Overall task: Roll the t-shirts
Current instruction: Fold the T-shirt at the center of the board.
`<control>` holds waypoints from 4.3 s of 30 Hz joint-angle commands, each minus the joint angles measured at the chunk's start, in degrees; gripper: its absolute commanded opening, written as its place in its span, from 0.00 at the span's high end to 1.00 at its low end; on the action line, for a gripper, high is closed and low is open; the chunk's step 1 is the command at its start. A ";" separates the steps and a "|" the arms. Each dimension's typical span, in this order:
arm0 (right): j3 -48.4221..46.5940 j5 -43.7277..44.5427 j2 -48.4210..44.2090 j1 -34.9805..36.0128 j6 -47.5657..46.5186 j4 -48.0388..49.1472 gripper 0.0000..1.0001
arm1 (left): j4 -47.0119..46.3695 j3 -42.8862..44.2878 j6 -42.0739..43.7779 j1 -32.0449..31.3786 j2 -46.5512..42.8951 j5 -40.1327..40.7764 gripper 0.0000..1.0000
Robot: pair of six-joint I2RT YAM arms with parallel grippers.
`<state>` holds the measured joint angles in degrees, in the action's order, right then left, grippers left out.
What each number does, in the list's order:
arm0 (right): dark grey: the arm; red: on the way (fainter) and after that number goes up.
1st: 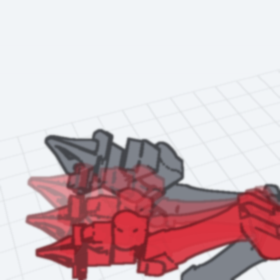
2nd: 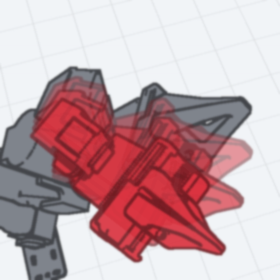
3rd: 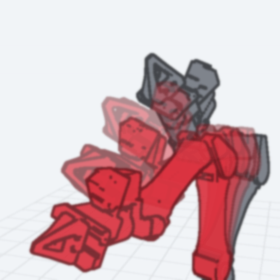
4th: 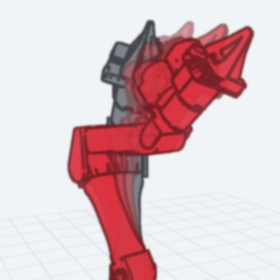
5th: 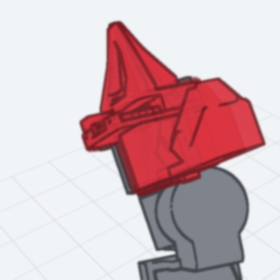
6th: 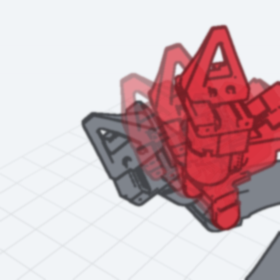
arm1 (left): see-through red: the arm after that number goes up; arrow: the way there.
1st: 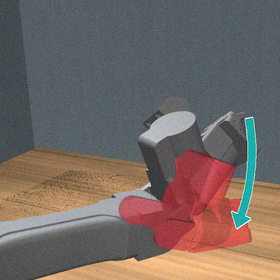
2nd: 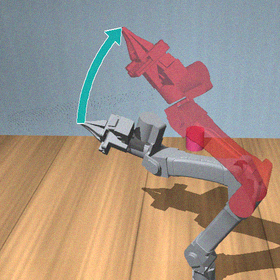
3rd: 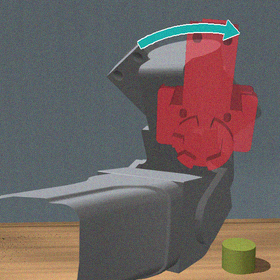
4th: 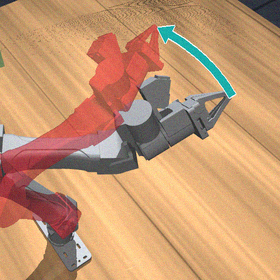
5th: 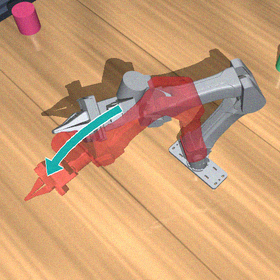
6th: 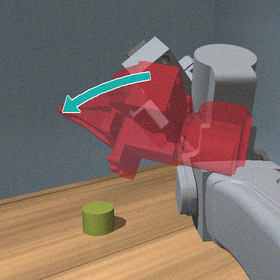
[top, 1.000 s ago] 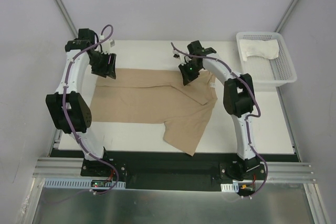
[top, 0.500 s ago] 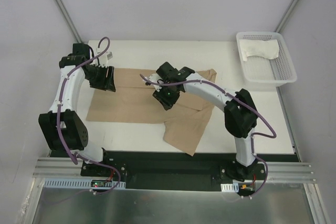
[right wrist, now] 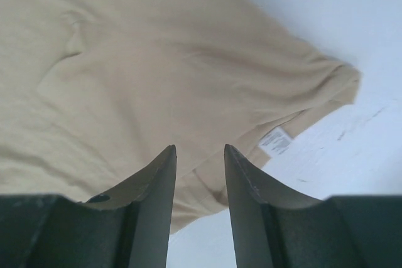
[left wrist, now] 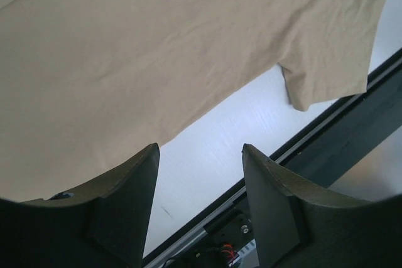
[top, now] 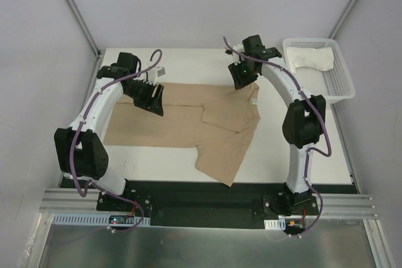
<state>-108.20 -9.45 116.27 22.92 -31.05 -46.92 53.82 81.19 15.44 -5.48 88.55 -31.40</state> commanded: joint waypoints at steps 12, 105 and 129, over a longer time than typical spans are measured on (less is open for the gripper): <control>-6.75 0.05 8.36 -8.33 -4.71 -3.98 0.66 | -0.73 16.51 -0.59 2.56 20.51 8.63 0.48; 59.34 -19.55 -30.14 16.81 -80.40 0.77 0.64 | -3.55 -13.34 -7.18 28.06 -6.82 16.81 0.16; 62.86 -10.50 -29.52 22.26 -72.59 9.48 0.99 | -4.07 -13.51 -5.86 28.68 1.97 19.62 0.17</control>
<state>-43.77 -22.79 83.90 44.97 -110.28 -38.30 48.93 67.88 8.49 22.61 89.86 -12.84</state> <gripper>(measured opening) 0.042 0.834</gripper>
